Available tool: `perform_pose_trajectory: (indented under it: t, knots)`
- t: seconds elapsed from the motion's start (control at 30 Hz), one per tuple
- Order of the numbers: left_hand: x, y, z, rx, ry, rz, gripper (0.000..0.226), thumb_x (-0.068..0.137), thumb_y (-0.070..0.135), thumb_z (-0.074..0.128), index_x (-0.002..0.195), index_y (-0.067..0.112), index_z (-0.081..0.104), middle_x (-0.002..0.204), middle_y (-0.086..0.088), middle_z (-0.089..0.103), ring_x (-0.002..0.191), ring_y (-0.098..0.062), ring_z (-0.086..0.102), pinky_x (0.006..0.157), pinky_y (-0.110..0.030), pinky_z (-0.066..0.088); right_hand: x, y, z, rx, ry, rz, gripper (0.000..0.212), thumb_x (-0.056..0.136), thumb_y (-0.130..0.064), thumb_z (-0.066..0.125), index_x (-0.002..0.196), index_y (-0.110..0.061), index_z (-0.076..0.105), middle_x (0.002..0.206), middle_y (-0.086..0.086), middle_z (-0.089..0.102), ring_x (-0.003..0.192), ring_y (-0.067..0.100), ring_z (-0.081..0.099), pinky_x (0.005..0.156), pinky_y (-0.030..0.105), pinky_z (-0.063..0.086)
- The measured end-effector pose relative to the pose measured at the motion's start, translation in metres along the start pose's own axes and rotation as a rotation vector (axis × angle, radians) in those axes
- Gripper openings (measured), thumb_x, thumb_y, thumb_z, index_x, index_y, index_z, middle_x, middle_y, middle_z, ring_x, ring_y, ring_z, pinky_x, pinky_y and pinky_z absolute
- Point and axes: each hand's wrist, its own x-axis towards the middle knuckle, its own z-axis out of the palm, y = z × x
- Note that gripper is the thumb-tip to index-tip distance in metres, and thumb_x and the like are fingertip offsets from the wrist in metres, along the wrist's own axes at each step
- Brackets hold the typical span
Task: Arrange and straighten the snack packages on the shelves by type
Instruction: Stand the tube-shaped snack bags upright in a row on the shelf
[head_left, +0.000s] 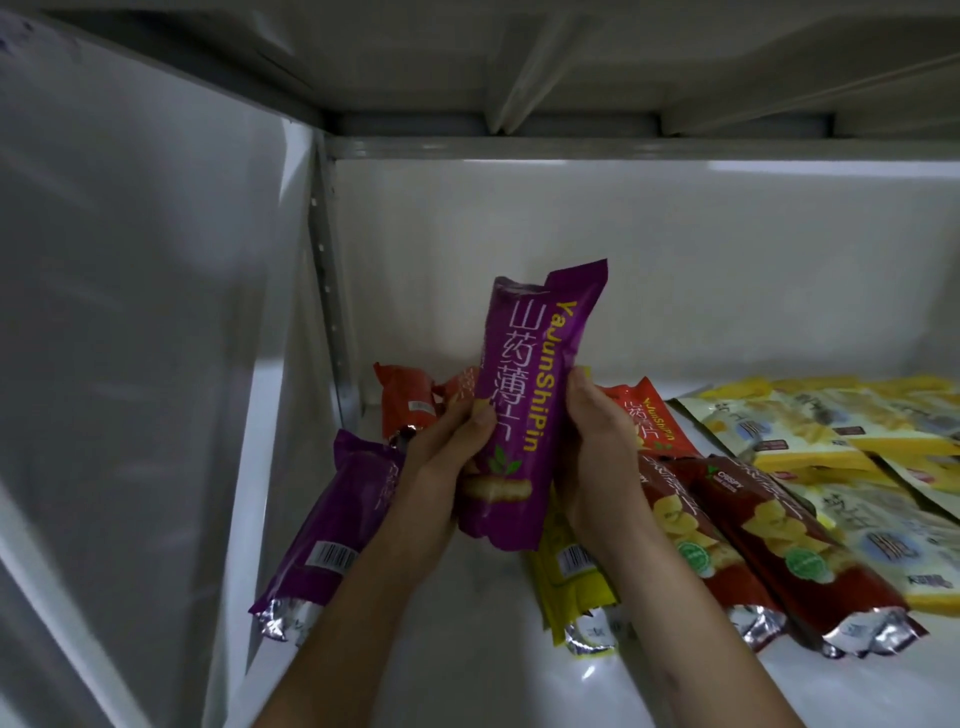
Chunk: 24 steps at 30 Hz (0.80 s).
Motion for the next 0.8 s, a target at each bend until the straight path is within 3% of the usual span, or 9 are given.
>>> perform_pose_trajectory:
  t: [0.07, 0.2, 0.33, 0.43, 0.5, 0.63, 0.8]
  knots:
    - [0.002, 0.0, -0.004, -0.078, -0.019, -0.014, 0.024, 0.083, 0.026, 0.08, 0.107, 0.02, 0.08, 0.109, -0.013, 0.079, 0.082, -0.03, 0.079, 0.068, -0.039, 0.066, 0.001, -0.002, -0.002, -0.074, 0.044, -0.034, 0.036, 0.108, -0.035, 0.048, 0.115, -0.008, 0.072, 0.113, 0.02, 0.075, 0.109, 0.041, 0.072, 0.097, 0.051, 0.059]
    - [0.003, -0.003, -0.007, 0.011, 0.03, 0.075, 0.041, 0.085, 0.028, 0.078, 0.124, 0.018, 0.073, 0.118, -0.013, 0.077, 0.098, -0.037, 0.077, 0.082, -0.044, 0.065, 0.005, -0.005, -0.008, -0.212, 0.067, -0.148, 0.04, 0.111, -0.031, 0.044, 0.116, -0.006, 0.074, 0.106, 0.009, 0.079, 0.102, 0.027, 0.075, 0.087, 0.037, 0.06]
    - [0.003, -0.004, -0.006, 0.097, 0.071, 0.144, 0.056, 0.079, 0.029, 0.077, 0.133, 0.015, 0.068, 0.116, -0.005, 0.079, 0.104, -0.026, 0.077, 0.078, -0.032, 0.063, 0.004, -0.001, -0.007, -0.268, 0.004, -0.196, 0.034, 0.095, -0.032, 0.062, 0.114, -0.006, 0.075, 0.106, 0.006, 0.08, 0.098, 0.026, 0.076, 0.082, 0.031, 0.062]
    - [0.004, -0.001, -0.004, 0.051, 0.04, 0.105, 0.05, 0.082, 0.03, 0.073, 0.129, 0.014, 0.07, 0.118, -0.007, 0.078, 0.107, -0.025, 0.076, 0.082, -0.033, 0.062, 0.006, -0.001, -0.011, -0.266, 0.053, -0.195, 0.018, 0.101, -0.019, 0.062, 0.109, -0.009, 0.076, 0.102, 0.006, 0.081, 0.095, 0.023, 0.077, 0.079, 0.031, 0.063]
    - [0.005, -0.002, -0.005, 0.033, 0.007, 0.077, 0.043, 0.086, 0.031, 0.069, 0.126, 0.015, 0.071, 0.119, -0.008, 0.078, 0.11, -0.026, 0.075, 0.089, -0.036, 0.061, 0.006, -0.004, -0.012, -0.245, 0.091, -0.175, 0.019, 0.103, -0.017, 0.06, 0.106, -0.009, 0.076, 0.101, 0.009, 0.08, 0.092, 0.022, 0.076, 0.076, 0.029, 0.063]
    - [0.004, -0.005, -0.005, 0.129, -0.008, 0.022, 0.036, 0.087, 0.037, 0.069, 0.118, 0.02, 0.076, 0.116, -0.006, 0.079, 0.11, -0.026, 0.075, 0.096, -0.039, 0.057, 0.006, -0.005, -0.013, -0.197, 0.126, -0.156, 0.023, 0.104, -0.023, 0.06, 0.104, -0.006, 0.076, 0.1, 0.01, 0.08, 0.095, 0.026, 0.076, 0.082, 0.036, 0.063]
    - [0.004, -0.006, -0.002, 0.175, 0.075, 0.113, 0.042, 0.088, 0.039, 0.068, 0.12, 0.014, 0.076, 0.111, -0.006, 0.08, 0.105, -0.023, 0.077, 0.088, -0.033, 0.061, 0.004, -0.006, -0.011, -0.216, 0.071, -0.112, 0.042, 0.096, -0.044, 0.063, 0.113, -0.009, 0.079, 0.109, 0.005, 0.081, 0.109, 0.025, 0.075, 0.094, 0.041, 0.061]
